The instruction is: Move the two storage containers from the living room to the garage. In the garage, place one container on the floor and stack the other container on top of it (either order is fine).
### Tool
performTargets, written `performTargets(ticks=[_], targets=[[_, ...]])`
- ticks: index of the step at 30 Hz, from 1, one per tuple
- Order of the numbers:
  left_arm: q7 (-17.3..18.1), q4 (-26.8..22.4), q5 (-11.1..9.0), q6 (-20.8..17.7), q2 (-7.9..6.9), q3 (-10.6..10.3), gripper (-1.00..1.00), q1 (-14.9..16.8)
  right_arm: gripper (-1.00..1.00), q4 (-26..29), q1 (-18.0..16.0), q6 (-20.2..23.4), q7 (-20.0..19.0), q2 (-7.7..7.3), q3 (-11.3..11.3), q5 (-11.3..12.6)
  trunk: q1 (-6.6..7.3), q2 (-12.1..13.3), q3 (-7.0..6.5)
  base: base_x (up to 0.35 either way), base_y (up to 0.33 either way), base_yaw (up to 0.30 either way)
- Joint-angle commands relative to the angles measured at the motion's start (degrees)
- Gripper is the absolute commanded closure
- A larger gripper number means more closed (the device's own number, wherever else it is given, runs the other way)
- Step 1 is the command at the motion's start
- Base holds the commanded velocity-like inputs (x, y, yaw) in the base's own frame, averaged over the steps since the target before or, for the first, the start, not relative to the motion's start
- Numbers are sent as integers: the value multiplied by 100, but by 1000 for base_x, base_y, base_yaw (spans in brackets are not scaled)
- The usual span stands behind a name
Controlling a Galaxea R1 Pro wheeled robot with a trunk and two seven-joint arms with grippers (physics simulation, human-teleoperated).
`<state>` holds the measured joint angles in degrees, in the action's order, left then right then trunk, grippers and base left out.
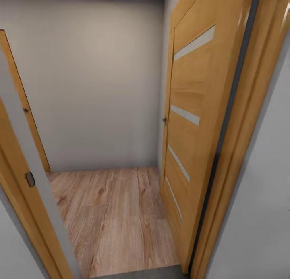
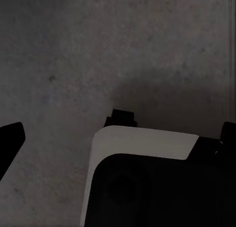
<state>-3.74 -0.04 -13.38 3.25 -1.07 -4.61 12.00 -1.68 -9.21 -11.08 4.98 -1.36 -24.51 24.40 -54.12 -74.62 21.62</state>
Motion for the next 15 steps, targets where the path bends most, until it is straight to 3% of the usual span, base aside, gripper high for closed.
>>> performTargets(ticks=[1, 10, 15], targets=[[-13, 4, -51, 18, 1, -51, -100, 6, -100, -16, -7, -29, 0, 0, -52, 39, 0, -4, 6, 0, -244, 53], [-13, 4, -51, 18, -6, -49, -100, 5, -100, -16, -7, -30, 13, 3, -62, 30, 0, -4, 6, 0, -258, 221], [-13, 4, -51, 18, -7, -49, -100, 4, -100, -16, -6, -31, 27, 4, -63, 30, 0, -4, 6, 0, -81, 265]])
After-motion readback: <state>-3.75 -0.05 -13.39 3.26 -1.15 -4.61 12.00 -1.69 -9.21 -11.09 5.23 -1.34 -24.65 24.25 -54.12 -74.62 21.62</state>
